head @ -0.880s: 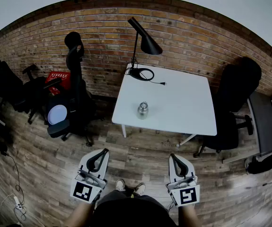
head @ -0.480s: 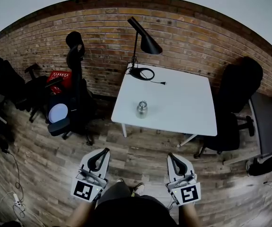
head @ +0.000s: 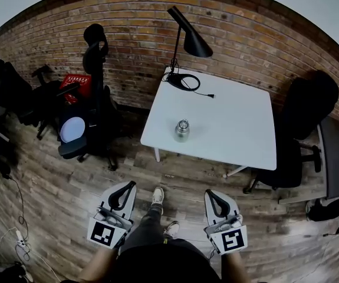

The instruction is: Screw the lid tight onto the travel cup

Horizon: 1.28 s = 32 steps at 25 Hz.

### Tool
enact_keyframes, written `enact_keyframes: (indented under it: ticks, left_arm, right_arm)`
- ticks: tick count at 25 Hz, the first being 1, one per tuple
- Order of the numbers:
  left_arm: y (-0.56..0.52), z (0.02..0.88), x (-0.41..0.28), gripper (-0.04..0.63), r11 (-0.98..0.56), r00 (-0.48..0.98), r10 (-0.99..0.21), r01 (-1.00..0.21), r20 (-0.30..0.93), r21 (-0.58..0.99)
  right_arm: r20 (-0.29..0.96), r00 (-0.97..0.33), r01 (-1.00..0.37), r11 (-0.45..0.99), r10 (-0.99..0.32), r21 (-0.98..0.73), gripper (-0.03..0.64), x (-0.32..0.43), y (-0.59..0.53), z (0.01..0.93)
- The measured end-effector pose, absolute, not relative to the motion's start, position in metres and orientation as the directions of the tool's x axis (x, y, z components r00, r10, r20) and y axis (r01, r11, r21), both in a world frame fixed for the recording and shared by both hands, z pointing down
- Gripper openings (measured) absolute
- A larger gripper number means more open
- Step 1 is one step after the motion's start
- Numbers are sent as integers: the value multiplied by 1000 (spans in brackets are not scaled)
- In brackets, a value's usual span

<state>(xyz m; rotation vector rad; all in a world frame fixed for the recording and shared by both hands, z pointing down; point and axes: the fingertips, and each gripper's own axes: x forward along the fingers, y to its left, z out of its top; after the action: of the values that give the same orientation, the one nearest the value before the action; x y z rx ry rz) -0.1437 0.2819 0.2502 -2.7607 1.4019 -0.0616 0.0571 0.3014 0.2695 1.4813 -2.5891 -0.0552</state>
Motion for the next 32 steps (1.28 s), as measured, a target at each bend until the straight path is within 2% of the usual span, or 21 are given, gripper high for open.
enact_keyframes:
  ticks: [12,18,23,32]
  left_arm:
    - [144,252,-128,31,-668,669,-744,-744,-13,-14]
    - [77,251,-134,31,-694,694,-720,-720,-21,-3]
    - [48,269,-121,31,-769,773,-633,-634,39,79]
    - [16,288,-93,31,-792,797,-600,-604,69,91]
  right_arm:
    - [184,-423,-884,449,-887,132,12,63,187,265]
    - [177,-387,-897,413,-905,154,12,54,126,251]
    - [204,-337,-913,372,-919,168,12,51,103,249]
    - [232,-294,-930,334,-927,156,12,79,74,261]
